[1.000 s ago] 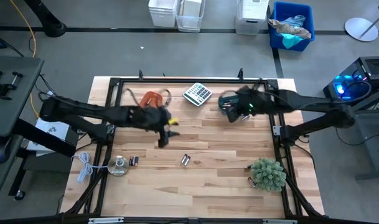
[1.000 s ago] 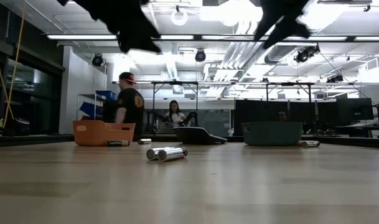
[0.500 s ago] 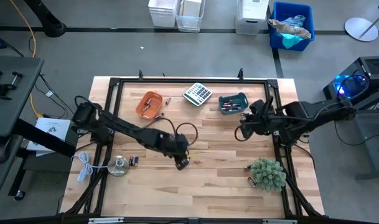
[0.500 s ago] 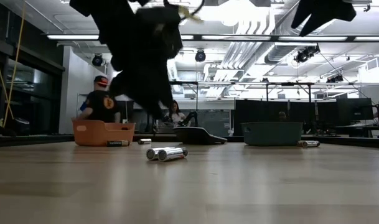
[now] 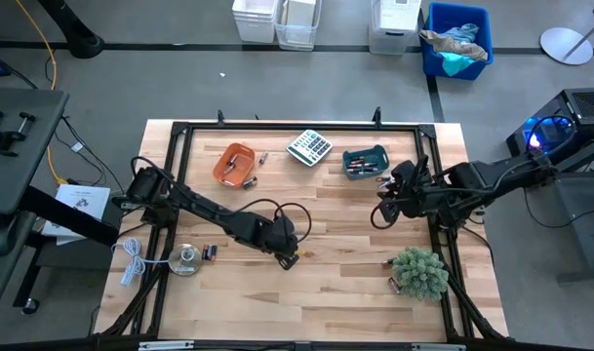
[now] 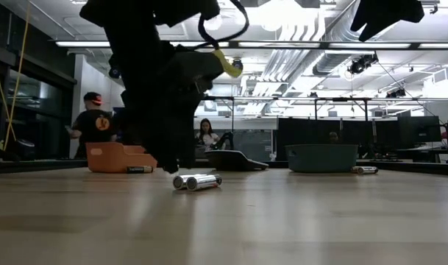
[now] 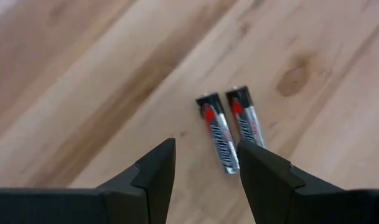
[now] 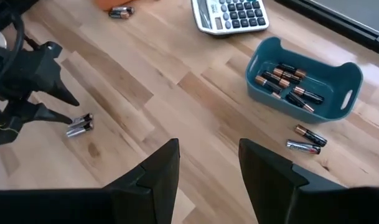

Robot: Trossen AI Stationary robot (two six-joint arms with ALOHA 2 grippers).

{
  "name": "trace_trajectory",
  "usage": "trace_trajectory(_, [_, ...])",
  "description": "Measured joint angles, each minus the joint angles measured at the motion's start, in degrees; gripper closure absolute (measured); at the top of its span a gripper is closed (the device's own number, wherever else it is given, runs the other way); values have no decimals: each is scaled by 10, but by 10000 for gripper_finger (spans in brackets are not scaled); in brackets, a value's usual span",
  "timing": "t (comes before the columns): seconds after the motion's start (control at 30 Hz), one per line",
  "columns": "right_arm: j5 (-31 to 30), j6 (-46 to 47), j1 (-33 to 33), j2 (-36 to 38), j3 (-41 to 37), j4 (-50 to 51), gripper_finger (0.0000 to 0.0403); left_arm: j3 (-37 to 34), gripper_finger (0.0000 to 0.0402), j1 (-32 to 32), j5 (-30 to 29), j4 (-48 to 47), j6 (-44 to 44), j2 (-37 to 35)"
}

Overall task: Sort batteries
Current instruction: Put the silver battery into the orange bin

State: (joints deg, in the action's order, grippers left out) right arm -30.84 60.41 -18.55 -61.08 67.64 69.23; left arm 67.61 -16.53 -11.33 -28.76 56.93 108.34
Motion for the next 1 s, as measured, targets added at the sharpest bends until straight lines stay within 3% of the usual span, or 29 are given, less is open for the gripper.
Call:
trace_trajectory(0.1, [-9, 10, 0, 0, 0, 0, 242, 0, 241, 3, -28, -5, 0, -1])
trace_trajectory(0.67, [-33, 27, 0, 0, 0, -2, 242, 0, 241, 11, -17, 17, -17, 0])
trace_trajectory(1.0, [-38, 37, 0, 0, 0, -1, 242, 2, 241, 10, 0, 25, -15, 38])
